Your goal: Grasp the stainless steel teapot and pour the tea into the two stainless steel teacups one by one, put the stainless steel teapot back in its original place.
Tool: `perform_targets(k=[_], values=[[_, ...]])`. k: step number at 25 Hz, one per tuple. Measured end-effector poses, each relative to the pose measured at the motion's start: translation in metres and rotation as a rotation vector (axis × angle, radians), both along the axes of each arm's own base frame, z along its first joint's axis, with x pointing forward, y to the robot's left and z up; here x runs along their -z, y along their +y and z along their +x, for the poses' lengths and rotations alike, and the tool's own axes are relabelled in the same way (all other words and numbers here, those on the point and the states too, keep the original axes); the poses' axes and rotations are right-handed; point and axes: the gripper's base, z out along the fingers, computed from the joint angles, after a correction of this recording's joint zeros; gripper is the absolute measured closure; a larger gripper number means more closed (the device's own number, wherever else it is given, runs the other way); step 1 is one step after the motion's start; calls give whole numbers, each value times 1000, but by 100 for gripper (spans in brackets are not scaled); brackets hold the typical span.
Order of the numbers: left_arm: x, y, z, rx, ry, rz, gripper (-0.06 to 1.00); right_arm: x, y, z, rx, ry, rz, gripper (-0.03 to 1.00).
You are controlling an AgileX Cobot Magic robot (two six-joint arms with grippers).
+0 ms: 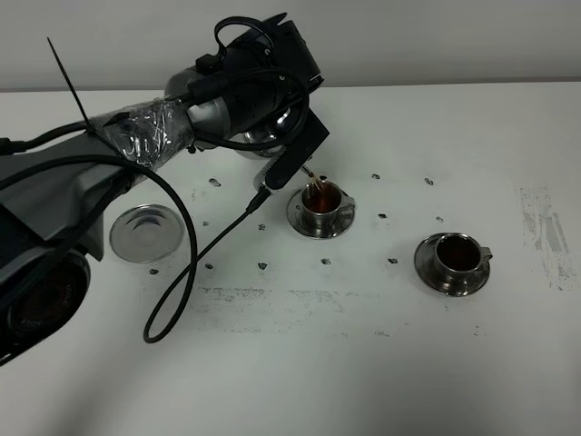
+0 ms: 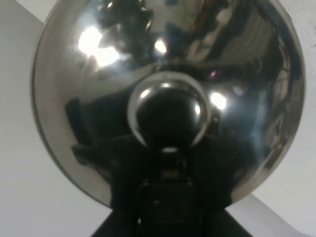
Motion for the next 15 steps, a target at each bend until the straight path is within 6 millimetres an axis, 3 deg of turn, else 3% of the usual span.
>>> perform_targets(k=[15], values=[[8, -3, 1, 13, 1, 22, 75, 0, 0, 0, 0, 0, 0, 57]])
